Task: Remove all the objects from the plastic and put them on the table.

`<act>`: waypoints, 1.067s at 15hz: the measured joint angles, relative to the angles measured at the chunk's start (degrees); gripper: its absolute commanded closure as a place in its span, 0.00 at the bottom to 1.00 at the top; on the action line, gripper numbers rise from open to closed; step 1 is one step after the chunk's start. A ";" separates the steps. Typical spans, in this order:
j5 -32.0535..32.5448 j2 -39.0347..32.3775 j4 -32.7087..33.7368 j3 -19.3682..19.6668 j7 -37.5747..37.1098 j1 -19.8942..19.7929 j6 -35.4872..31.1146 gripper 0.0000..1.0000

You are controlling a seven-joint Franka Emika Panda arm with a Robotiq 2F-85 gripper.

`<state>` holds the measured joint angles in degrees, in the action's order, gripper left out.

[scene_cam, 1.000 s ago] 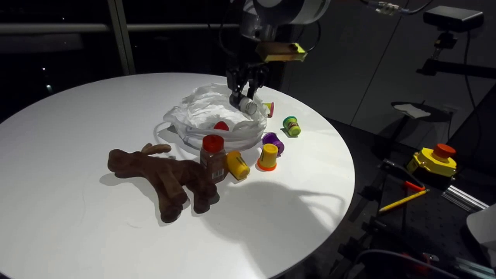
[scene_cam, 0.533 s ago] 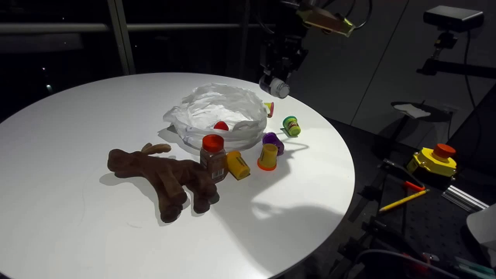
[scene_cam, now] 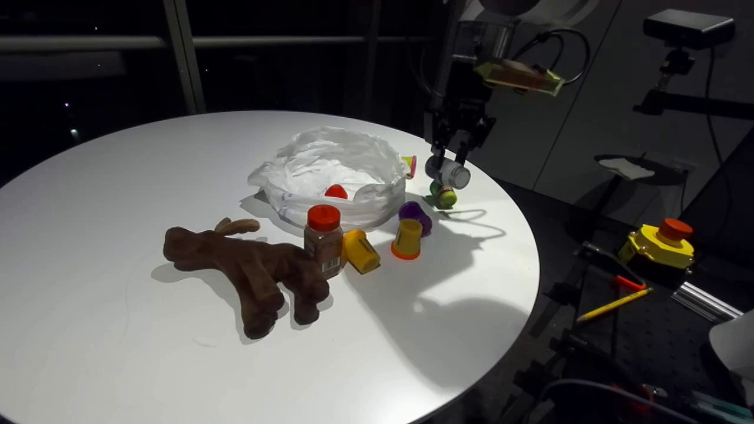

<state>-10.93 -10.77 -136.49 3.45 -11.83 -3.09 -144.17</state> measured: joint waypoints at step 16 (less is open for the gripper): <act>3.63 -7.13 -6.52 0.86 -6.13 4.34 -10.53 0.15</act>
<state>-7.30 -17.89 -143.01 4.31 -17.95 1.25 -154.70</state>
